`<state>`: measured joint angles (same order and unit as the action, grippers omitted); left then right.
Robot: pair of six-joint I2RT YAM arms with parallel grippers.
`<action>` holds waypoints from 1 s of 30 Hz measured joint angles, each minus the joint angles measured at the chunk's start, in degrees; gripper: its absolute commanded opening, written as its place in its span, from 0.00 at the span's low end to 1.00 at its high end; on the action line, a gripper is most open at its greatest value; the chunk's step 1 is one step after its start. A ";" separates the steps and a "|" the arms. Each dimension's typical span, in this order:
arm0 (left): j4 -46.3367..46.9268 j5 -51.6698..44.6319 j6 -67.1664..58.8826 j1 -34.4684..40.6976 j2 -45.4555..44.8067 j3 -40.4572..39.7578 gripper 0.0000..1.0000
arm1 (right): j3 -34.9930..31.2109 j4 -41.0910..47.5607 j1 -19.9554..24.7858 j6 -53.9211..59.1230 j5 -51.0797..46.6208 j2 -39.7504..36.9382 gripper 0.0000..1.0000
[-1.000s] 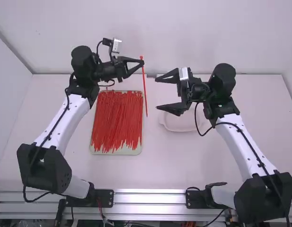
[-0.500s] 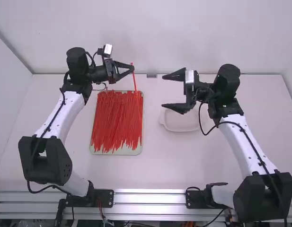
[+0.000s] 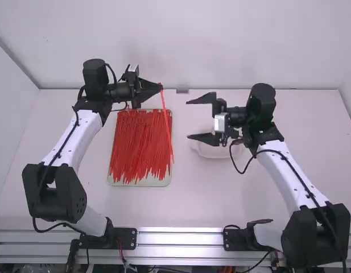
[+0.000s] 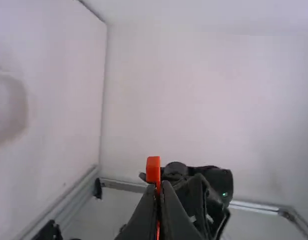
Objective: Fasten the cable tie
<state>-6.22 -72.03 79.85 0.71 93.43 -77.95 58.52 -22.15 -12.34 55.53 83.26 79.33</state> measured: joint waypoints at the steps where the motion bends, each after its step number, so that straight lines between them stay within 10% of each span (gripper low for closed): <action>1: 0.00 -0.35 0.61 0.00 0.00 0.00 0.02 | -0.42 0.00 -0.46 2.93 0.02 0.00 0.98; 15: 0.20 -0.68 3.13 1.79 0.00 0.00 0.02 | -2.19 -2.64 -6.12 24.13 4.31 0.00 0.94; 30: 0.22 1.60 3.13 3.17 0.00 0.00 0.02 | -2.19 -2.82 -7.21 25.62 5.09 0.00 0.39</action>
<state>-6.00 -70.43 82.98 3.88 93.43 -77.95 56.34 -24.97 -19.55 81.14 88.36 79.33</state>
